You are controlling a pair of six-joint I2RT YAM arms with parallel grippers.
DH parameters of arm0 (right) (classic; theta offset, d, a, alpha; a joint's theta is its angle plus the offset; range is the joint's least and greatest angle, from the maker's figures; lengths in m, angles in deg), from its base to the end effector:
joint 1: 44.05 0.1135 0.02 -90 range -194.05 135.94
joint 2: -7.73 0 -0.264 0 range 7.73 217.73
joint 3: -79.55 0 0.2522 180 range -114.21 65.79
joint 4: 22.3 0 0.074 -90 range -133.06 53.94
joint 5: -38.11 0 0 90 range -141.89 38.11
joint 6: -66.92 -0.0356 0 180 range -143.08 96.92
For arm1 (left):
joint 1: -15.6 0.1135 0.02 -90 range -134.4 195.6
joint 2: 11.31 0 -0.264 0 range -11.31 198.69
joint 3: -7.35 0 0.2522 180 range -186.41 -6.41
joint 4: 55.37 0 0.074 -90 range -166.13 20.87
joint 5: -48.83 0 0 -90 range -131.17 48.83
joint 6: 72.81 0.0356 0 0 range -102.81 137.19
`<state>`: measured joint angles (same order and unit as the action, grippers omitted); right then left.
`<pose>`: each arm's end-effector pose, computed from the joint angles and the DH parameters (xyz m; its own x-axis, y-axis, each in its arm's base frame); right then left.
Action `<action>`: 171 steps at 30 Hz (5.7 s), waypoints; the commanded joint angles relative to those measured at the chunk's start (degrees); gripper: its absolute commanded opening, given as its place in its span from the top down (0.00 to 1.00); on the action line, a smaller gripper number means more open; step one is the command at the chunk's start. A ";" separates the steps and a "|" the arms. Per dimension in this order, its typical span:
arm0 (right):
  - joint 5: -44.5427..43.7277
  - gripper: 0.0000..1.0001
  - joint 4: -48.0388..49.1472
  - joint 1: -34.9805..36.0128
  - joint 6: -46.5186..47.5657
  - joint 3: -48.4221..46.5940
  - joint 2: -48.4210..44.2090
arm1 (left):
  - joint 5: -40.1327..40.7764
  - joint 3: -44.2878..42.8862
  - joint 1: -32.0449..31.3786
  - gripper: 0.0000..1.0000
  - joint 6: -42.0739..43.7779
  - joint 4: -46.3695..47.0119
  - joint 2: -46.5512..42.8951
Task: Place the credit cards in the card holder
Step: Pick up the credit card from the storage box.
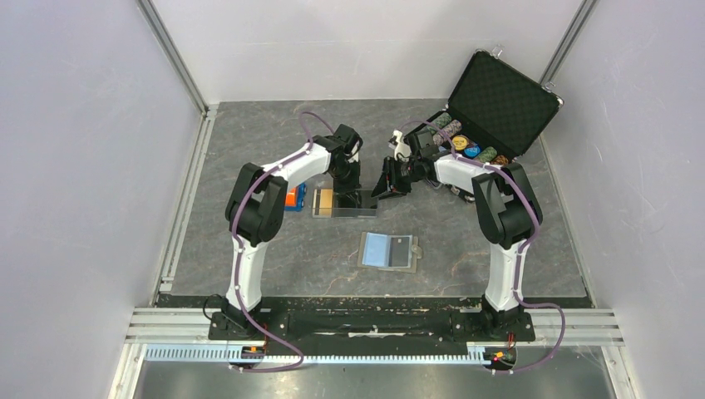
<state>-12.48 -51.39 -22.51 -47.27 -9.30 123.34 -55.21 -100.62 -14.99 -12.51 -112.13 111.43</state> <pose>0.3789 0.1739 0.1540 -0.9543 -0.0363 -0.2968 -0.2457 0.6607 0.7093 0.3753 -0.2319 0.1683 -0.9866 0.0249 -0.1612 0.0818 0.9306 -0.3568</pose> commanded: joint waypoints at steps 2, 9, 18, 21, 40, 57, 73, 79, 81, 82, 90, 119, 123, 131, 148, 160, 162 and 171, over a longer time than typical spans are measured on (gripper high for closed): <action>3.12 0.67 0.52 0.92 -0.10 0.99 -2.40 | -0.29 0.77 -1.36 0.98 1.85 1.30 -3.02; 3.21 0.67 0.58 0.95 0.25 1.82 -2.85 | 0.42 1.04 -1.90 0.98 1.73 1.17 -5.32; 3.21 0.67 0.71 0.91 0.22 2.65 -3.62 | 1.54 0.38 -3.47 0.98 2.80 -0.86 -4.86; 3.21 0.67 0.75 0.91 0.24 2.91 -3.94 | 1.30 -0.04 -3.65 0.97 2.49 -0.81 -5.28; 3.03 0.67 1.22 0.83 0.35 4.51 -4.82 | -5.04 1.22 -3.63 0.79 -1.74 4.68 -7.43; 3.03 0.67 1.19 0.87 0.53 4.60 -5.13 | -7.19 4.21 -3.69 0.75 -2.28 7.81 -5.61; 2.25 0.65 1.19 0.27 0.51 4.95 -7.12 | -7.07 6.02 -3.71 0.71 -2.94 9.17 -4.60; 2.24 0.63 1.29 -0.23 0.43 5.37 -9.29 | -9.17 7.59 -3.69 0.69 -4.51 12.95 -5.50; 2.24 0.63 1.42 -0.43 0.20 5.57 -9.83 | -10.12 8.60 -3.71 0.68 -5.50 15.30 -6.13; 2.29 0.62 1.41 -0.40 0.15 5.72 -10.11 | -10.95 9.05 -3.75 0.68 -5.91 16.59 -6.30; 1.54 0.59 1.63 -1.75 -0.20 6.86 -13.14 | -13.48 10.57 -3.71 0.68 -8.22 21.99 -7.81; -0.57 0.60 0.74 -6.11 1.75 10.67 -17.34 | -17.38 10.74 -4.49 0.64 -8.07 26.06 -6.70; -0.44 0.60 0.80 -6.66 1.69 10.64 -17.39 | -17.83 11.40 -4.53 0.61 -7.99 27.14 -7.22; -0.04 0.60 0.89 -7.30 1.97 10.80 -17.32 | -18.59 13.96 -4.00 0.59 -10.25 30.93 -7.27; 0.92 0.59 0.72 -8.49 2.74 12.09 -18.02 | -15.59 16.66 -3.14 0.91 -12.91 30.72 -5.44; 2.33 0.43 0.34 -9.83 3.90 12.31 -22.87 | -6.27 14.05 -3.21 0.98 -5.16 19.57 -18.47; 3.23 0.38 0.19 -10.08 4.66 12.85 -24.29 | -6.22 15.09 -3.17 0.98 -4.63 19.36 -21.58; 9.80 0.29 3.00 -10.86 5.64 23.09 -34.01 | -18.12 27.47 -3.17 0.98 -8.17 29.47 -33.81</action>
<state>-7.95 -51.44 -33.05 -42.57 9.39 93.92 -65.86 -79.07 -18.23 -20.03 -88.90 81.42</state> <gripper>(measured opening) 0.702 0.034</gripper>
